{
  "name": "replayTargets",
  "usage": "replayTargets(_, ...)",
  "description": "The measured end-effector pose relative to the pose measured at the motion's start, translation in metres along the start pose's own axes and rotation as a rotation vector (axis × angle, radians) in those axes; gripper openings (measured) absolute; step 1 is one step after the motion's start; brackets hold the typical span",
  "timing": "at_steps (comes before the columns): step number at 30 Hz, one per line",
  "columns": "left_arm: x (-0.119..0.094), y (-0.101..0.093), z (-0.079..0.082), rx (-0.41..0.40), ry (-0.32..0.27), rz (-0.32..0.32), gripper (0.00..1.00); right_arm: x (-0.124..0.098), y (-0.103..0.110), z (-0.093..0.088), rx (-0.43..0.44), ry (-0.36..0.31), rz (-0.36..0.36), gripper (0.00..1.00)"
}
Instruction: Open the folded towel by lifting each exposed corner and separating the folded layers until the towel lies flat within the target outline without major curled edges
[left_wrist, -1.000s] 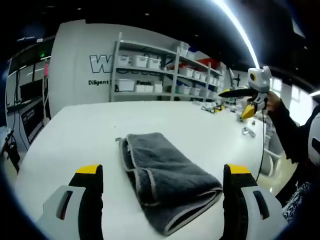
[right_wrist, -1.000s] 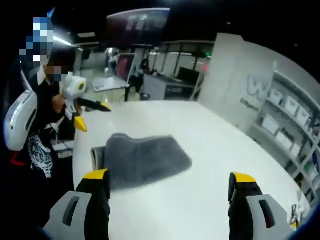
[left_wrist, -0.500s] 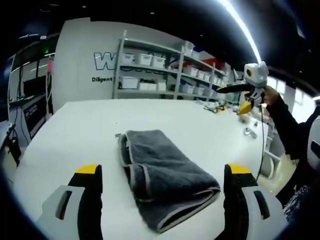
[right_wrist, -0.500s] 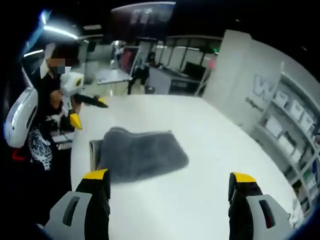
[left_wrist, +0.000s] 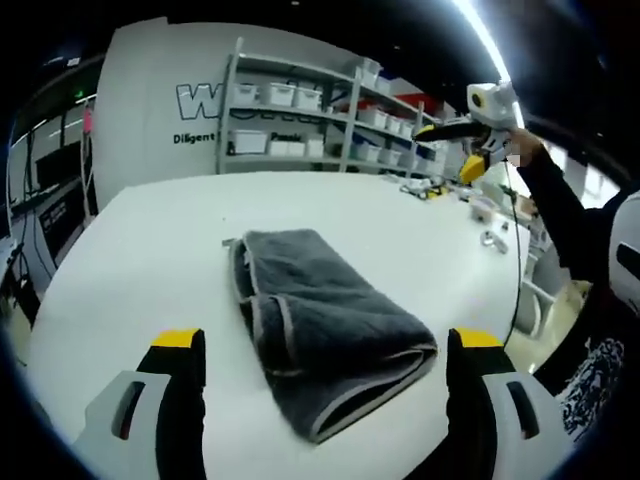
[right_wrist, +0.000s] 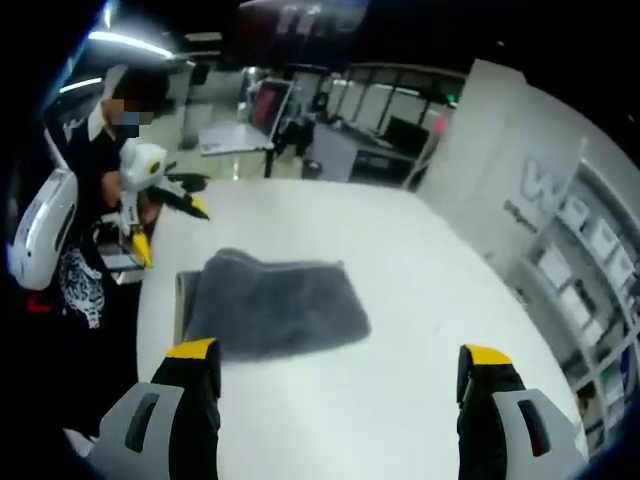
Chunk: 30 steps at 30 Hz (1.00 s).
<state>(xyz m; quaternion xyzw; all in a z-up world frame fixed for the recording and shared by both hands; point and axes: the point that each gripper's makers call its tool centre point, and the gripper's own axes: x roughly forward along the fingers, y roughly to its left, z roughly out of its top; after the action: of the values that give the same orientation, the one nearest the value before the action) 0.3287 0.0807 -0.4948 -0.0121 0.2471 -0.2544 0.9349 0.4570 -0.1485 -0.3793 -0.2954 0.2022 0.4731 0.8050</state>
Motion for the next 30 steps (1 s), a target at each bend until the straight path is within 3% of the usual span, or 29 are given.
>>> replayTargets(9,0.001,0.003,-0.008,-0.023,0.016,0.005,0.99,-0.002,-0.012,0.022,-0.065,0.024,0.021,1.00)
replayTargets(15,0.000,0.000,-0.002,0.014,0.005,-0.009,0.96,-0.001,-0.010,0.020,-0.094,0.054,0.025,1.00)
replayTargets(17,0.001,-0.001,-0.010,0.076,0.063,-0.022,0.95,0.000,-0.010,0.020,-0.100,0.063,0.033,1.00)
replayTargets(18,0.001,-0.002,-0.009,0.085,0.064,-0.026,0.95,0.000,-0.010,0.021,-0.107,0.066,0.034,1.00)
replayTargets(30,-0.003,-0.004,-0.002,0.091,0.048,-0.024,0.99,-0.001,-0.024,0.034,-0.190,0.119,0.098,1.00)
